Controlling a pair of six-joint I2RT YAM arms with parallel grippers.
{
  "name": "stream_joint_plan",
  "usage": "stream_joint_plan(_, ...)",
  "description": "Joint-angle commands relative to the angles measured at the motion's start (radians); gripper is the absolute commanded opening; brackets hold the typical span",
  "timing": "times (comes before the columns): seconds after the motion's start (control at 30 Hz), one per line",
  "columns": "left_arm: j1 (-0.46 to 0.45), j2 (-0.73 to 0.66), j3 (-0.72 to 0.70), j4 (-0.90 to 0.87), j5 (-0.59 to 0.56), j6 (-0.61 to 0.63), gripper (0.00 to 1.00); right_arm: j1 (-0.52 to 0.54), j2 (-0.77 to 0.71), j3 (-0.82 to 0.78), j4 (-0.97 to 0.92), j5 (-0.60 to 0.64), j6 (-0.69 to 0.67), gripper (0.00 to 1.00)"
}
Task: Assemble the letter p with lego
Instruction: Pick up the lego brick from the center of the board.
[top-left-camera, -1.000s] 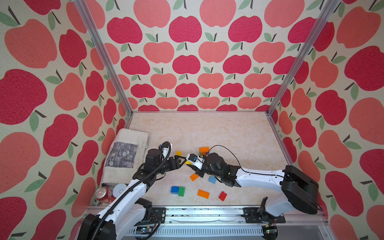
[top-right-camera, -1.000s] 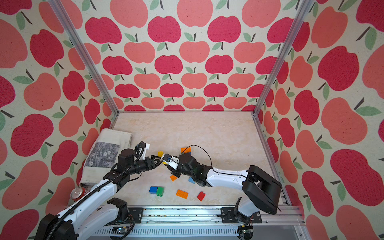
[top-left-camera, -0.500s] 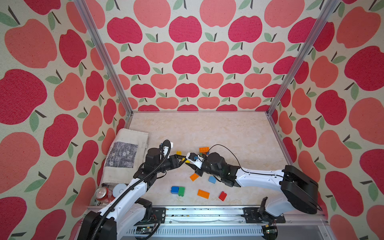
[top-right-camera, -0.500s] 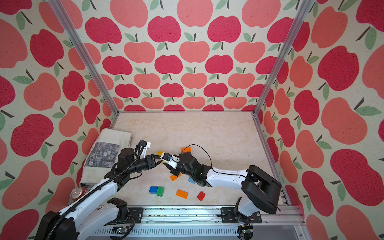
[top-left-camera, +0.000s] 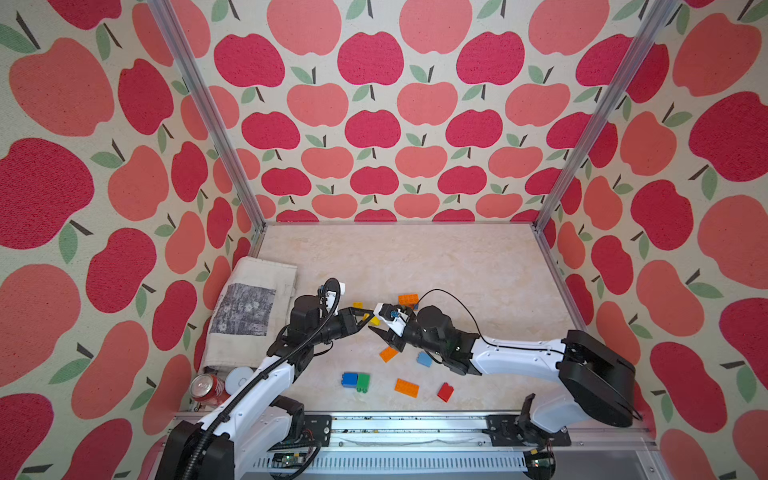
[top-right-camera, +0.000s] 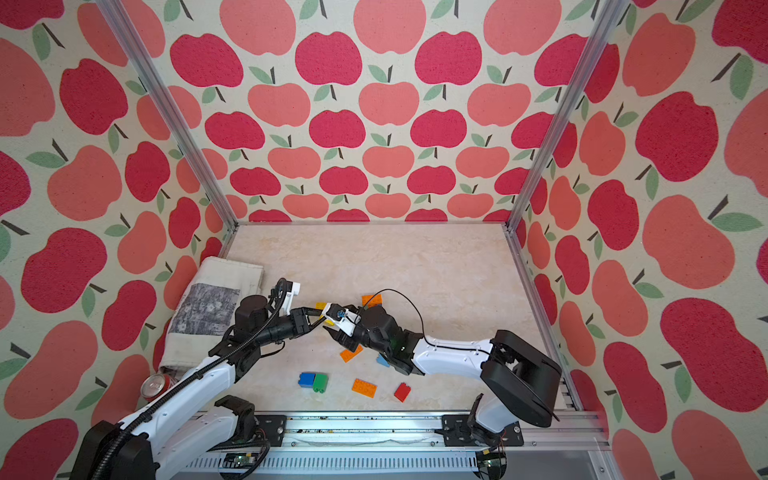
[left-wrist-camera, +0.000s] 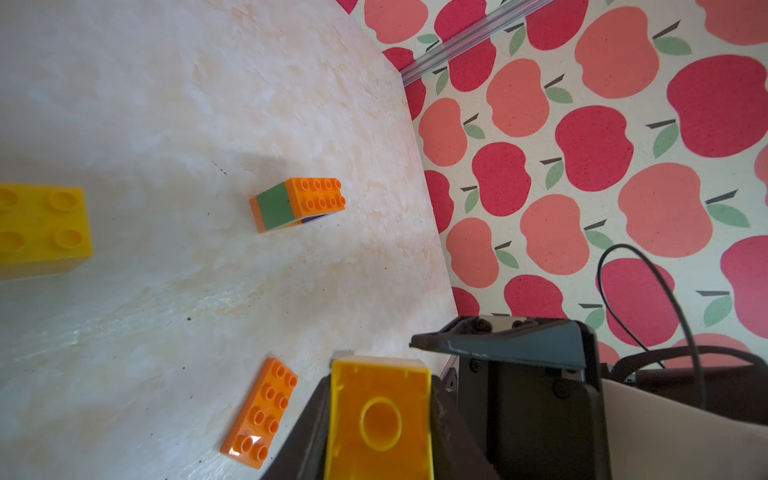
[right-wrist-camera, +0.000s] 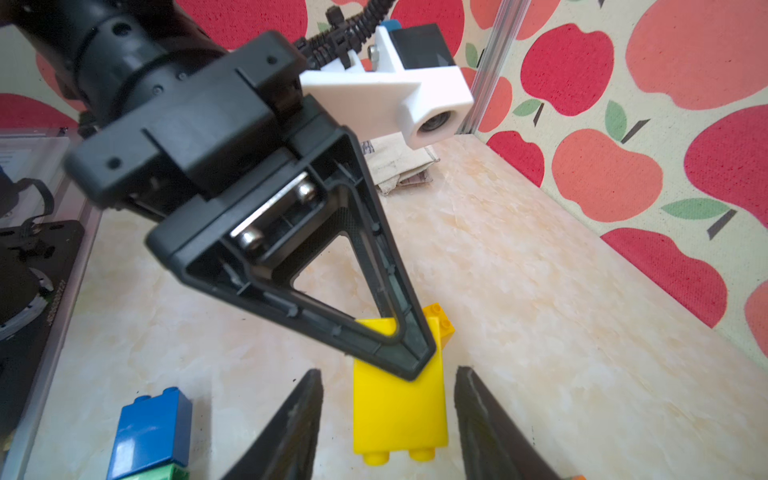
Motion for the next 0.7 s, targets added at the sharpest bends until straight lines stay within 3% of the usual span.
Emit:
stream_joint_plan(0.0,0.048,-0.009,-0.045,0.177,0.005,-0.155,0.28,-0.003,0.012,-0.042,0.14,-0.007,0.032,0.59)
stream_joint_plan(0.17,0.064,-0.01,-0.046,0.225,0.026,-0.206,0.29,-0.015,0.031,-0.054,0.216,-0.047,0.049,0.6)
stream_joint_plan(0.4,0.06,-0.022,-0.043,0.257,0.062,-0.249,0.29,-0.05,0.166,-0.182,0.715,-0.108,0.03,0.63)
stream_joint_plan(0.67,0.038,-0.042,-0.031,0.231,0.067,-0.241,0.29,-0.093,0.195,-0.152,0.722,-0.167,0.08,0.61)
